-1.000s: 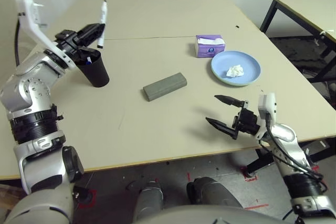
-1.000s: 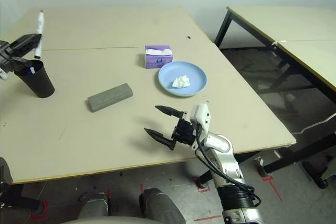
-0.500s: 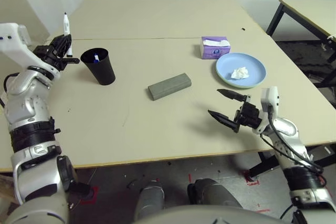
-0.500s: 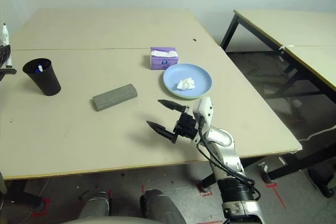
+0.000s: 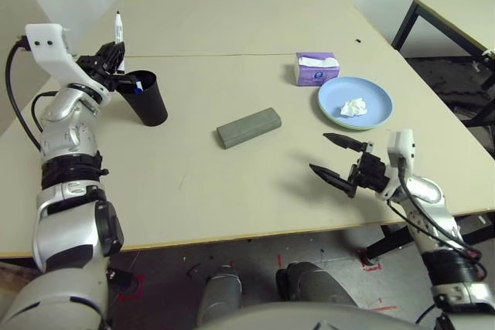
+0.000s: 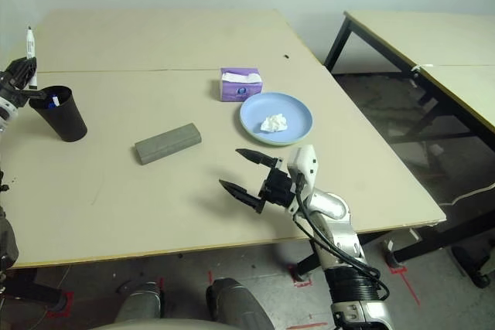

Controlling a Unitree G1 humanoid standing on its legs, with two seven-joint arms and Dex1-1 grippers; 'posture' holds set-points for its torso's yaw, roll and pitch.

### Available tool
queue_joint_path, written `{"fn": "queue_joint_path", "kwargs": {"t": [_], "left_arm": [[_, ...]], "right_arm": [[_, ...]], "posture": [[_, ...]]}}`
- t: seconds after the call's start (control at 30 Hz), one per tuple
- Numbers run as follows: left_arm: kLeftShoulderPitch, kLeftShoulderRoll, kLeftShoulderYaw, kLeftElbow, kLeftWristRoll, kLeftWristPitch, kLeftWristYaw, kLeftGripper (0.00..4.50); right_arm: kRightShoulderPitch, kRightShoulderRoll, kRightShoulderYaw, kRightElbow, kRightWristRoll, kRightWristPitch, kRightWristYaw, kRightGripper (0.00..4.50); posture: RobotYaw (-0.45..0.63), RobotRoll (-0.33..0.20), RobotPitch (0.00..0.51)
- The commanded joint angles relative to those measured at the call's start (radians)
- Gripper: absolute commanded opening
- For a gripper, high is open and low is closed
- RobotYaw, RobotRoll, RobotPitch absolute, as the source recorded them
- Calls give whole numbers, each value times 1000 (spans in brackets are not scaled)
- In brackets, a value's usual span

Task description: Organize and tidy the items on the table.

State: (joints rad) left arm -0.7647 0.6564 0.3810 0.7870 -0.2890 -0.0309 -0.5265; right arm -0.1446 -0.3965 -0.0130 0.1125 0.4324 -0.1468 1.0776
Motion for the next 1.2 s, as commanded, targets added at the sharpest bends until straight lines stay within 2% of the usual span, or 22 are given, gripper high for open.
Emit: {"fn": "queue_joint_path", "kwargs": {"t": [0.03, 0.67, 1.07, 1.1, 1.2], "left_arm": [[8, 0, -5, 37, 7, -25, -7, 289], [-7, -15, -41, 117, 37, -82, -17, 289], [-4, 8, -37, 130, 29, -103, -3, 4240], [-5, 9, -38, 131, 30, -104, -3, 4479], [-4, 10, -39, 130, 29, -104, -2, 4479]], "right_arm": [[10, -9, -6, -30, 9, 17, -7, 4500], [9, -13, -6, -55, 6, 37, -7, 4500], [-12, -22, -12, -36, 9, 37, 1, 4500], [-14, -22, -11, -35, 9, 37, 1, 4500], [-18, -19, -11, -32, 10, 37, -1, 4500]], "posture": [[-111, 0, 68], [-118, 0, 68], [-108, 0, 66], [-109, 0, 66], [-108, 0, 67]]}}
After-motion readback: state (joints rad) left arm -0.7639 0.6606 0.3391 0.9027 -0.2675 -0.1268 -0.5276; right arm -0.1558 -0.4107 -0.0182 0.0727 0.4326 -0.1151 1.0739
